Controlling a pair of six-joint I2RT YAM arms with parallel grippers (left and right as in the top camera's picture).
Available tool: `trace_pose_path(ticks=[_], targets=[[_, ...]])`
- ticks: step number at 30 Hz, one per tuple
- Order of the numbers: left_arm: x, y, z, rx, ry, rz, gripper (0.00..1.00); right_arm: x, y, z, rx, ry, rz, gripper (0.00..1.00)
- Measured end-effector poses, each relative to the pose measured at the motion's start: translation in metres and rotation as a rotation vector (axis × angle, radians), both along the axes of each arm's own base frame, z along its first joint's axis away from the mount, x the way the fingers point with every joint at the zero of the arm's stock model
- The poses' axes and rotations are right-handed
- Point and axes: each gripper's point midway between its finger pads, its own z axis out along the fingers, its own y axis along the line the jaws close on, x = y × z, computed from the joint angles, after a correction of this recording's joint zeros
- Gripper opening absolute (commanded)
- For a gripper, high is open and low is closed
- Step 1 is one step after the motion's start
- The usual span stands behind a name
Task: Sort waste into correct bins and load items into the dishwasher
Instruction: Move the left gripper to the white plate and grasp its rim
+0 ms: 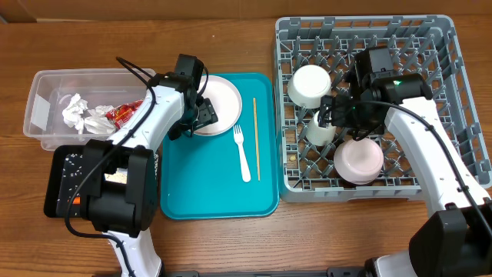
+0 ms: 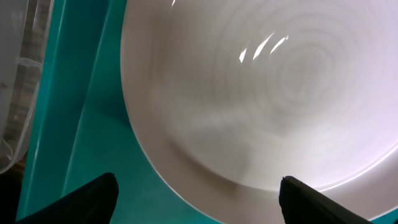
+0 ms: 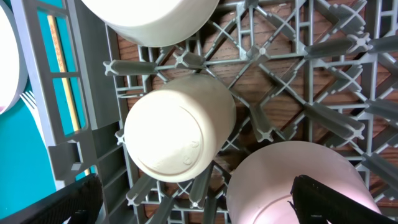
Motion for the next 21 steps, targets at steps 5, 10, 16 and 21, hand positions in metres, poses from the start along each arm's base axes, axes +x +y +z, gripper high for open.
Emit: trace_pose_path(ticks=[5, 10, 16, 21], targets=[[-0.001, 0.000, -0.013, 0.004, 0.027, 0.014, 0.84, 0.000, 0.000, 0.000, 0.000, 0.001, 0.000, 1.00], [-0.004, 0.001, -0.029, 0.004, 0.063, 0.014, 0.62, 0.000, 0.000, 0.000, 0.000, 0.001, 0.000, 1.00], [-0.002, 0.005, -0.029, -0.001, 0.061, 0.024, 0.47, -0.001, 0.000, 0.000, 0.000, 0.002, 0.000, 1.00], [-0.002, 0.005, -0.029, 0.000, 0.061, 0.025, 0.27, -0.001, 0.000, 0.000, 0.000, 0.003, 0.000, 1.00]])
